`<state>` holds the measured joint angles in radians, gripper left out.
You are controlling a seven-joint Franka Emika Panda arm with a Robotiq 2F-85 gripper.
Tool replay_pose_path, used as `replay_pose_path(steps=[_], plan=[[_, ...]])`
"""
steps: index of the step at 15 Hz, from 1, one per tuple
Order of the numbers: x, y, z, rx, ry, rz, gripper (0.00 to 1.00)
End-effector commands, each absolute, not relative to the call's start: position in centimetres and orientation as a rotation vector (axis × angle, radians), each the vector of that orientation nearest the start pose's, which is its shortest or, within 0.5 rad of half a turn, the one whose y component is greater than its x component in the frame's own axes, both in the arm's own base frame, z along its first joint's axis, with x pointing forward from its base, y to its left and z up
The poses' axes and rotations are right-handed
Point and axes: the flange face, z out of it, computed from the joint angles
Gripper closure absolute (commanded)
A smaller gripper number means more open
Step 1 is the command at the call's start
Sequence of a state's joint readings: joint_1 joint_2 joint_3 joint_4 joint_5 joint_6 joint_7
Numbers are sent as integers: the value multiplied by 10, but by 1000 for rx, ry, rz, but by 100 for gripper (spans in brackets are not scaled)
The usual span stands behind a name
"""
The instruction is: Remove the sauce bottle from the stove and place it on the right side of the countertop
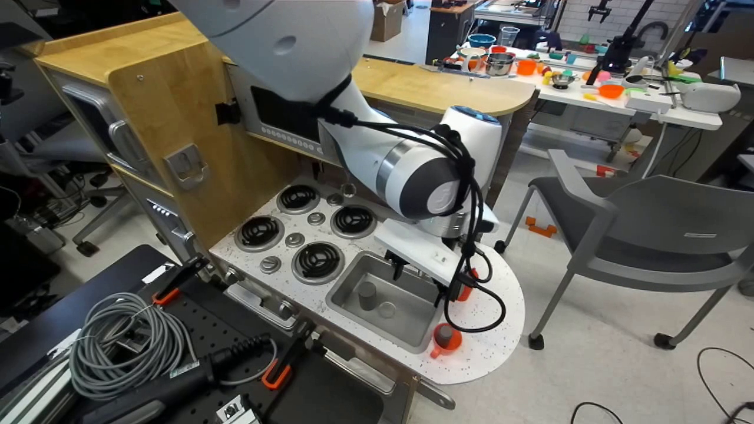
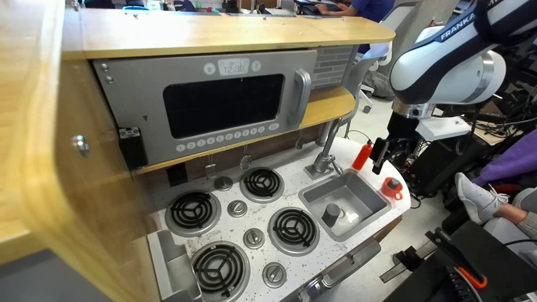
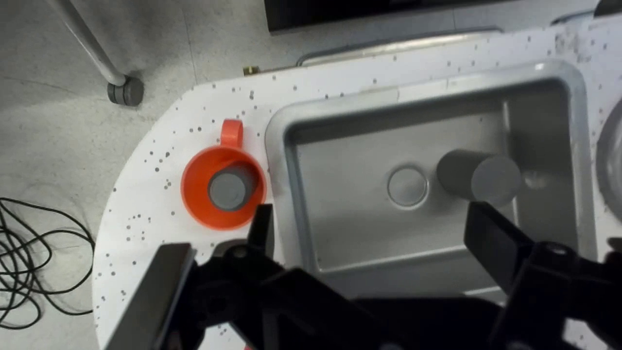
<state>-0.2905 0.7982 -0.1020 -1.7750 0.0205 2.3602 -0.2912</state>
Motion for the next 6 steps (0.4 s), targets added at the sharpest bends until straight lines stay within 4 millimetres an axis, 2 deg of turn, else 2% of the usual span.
replay_pose_path(steps=[1,3,6], plan=[[570,-230,94,-3113,107,375,0],[560,-221,98,-3113,70,404,0],[557,-222,101,-3111,57,406,0]])
